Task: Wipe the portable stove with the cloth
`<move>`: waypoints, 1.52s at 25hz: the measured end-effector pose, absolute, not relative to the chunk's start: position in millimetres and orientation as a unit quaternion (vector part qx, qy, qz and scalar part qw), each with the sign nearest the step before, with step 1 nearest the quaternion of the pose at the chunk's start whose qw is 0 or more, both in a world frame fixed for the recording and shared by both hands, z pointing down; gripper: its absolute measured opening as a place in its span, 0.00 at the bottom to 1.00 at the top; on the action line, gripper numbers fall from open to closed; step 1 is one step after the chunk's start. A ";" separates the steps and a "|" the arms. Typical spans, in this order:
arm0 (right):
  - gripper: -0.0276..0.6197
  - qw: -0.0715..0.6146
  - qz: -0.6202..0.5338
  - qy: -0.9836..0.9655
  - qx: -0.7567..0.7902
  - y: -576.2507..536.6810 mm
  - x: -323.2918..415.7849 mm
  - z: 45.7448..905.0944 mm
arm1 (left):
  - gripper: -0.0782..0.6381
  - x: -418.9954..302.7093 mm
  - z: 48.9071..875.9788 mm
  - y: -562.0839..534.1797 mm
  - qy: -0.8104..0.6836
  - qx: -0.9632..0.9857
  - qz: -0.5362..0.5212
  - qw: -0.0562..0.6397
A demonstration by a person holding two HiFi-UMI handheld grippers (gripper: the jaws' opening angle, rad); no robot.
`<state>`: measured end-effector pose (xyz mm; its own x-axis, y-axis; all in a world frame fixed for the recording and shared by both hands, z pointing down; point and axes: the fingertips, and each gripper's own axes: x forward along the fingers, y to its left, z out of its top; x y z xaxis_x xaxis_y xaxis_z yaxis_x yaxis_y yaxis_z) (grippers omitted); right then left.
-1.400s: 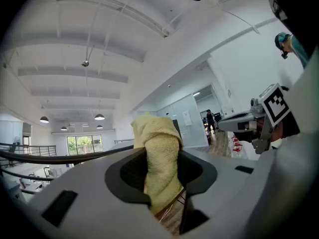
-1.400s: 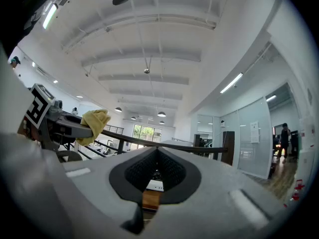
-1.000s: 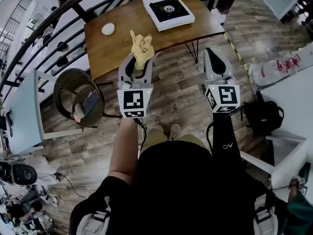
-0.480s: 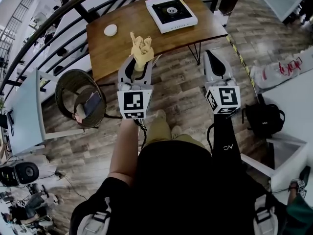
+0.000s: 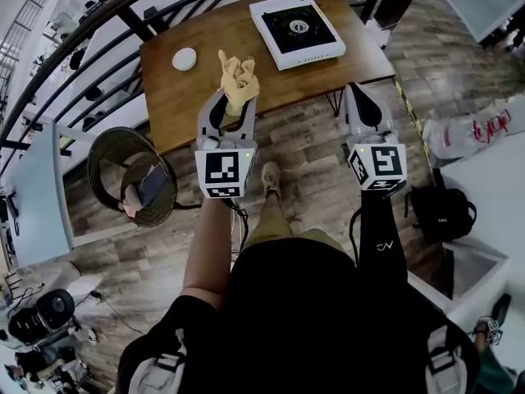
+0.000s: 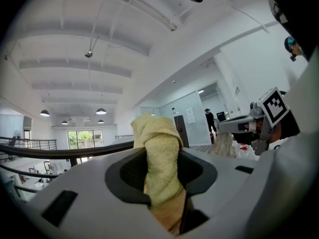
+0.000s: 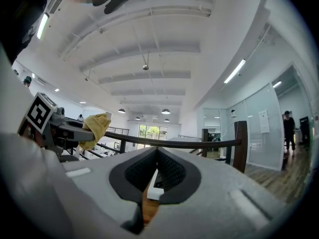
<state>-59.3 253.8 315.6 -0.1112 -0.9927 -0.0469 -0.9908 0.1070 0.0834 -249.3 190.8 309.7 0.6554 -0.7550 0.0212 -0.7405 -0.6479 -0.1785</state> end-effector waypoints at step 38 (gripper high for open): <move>0.05 0.019 -0.054 -0.748 0.661 -84.8 21.8 303.4 | 0.32 -144.0 318.6 -145.3 0.386 -0.918 -0.068 0.064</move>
<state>21.8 -84.8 303.4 -0.1245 -0.9913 -0.0429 -0.9871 0.1194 0.1064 -144.0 -145.3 318.6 0.6935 -0.7166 0.0746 -0.6993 -0.6944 -0.1698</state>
